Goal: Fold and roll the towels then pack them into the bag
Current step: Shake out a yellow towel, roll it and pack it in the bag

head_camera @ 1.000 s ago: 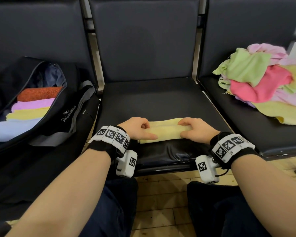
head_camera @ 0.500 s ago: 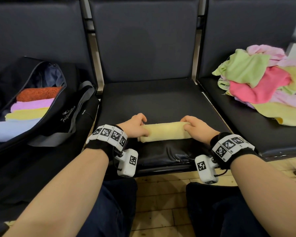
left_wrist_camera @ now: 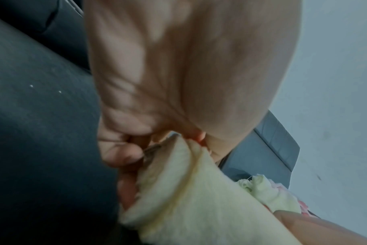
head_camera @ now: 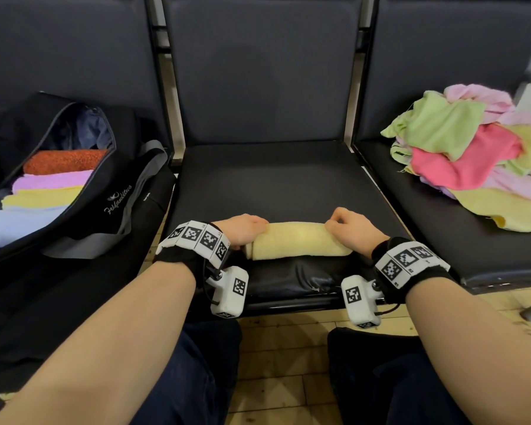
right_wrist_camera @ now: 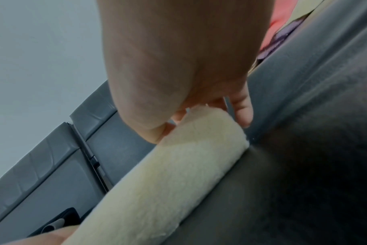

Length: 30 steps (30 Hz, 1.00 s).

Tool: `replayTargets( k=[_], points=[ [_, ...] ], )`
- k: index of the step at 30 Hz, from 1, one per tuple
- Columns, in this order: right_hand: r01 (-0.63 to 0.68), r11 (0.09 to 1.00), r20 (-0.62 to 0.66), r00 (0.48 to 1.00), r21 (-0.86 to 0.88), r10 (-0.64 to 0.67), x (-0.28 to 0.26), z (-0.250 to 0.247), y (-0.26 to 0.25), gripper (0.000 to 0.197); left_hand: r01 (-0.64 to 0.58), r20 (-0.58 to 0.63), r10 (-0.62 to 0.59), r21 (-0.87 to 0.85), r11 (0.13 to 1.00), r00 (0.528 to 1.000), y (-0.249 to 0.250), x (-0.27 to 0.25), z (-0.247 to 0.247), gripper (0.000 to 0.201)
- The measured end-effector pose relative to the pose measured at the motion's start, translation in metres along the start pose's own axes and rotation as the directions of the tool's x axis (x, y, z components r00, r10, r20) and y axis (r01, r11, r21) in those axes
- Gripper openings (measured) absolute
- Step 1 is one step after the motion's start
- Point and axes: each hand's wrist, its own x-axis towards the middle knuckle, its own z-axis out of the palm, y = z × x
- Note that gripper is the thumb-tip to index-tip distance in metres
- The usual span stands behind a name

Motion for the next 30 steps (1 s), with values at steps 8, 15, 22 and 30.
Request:
replayTargets(
  k=[8, 15, 22, 30],
  points=[
    [0.234, 0.972, -0.156, 0.960, -0.003, -0.231, 0.002, 0.005, 0.002, 0.007, -0.043, -0.256, 0.083, 0.158, 0.986, 0.963, -0.005, 0.005, 0.005, 0.038],
    [0.113, 0.992, 0.011, 0.993, 0.063, -0.114, -0.005, -0.002, 0.004, 0.020, -0.136, -0.236, 0.153, 0.086, 0.987, 0.960, -0.006, 0.003, 0.002, 0.036],
    [0.095, 0.995, 0.139, 0.986, 0.016, -0.097, -0.012, -0.002, 0.005, 0.055, -0.107, -0.014, 0.112, 0.200, 0.974, 0.994, -0.006, -0.003, 0.004, 0.061],
    [0.090, 0.995, 0.120, 0.988, 0.038, -0.094, -0.009, -0.001, 0.019, 0.061, -0.054, 0.022, 0.051, 0.172, 0.984, 0.998, -0.010, -0.003, 0.002, 0.073]
  ],
)
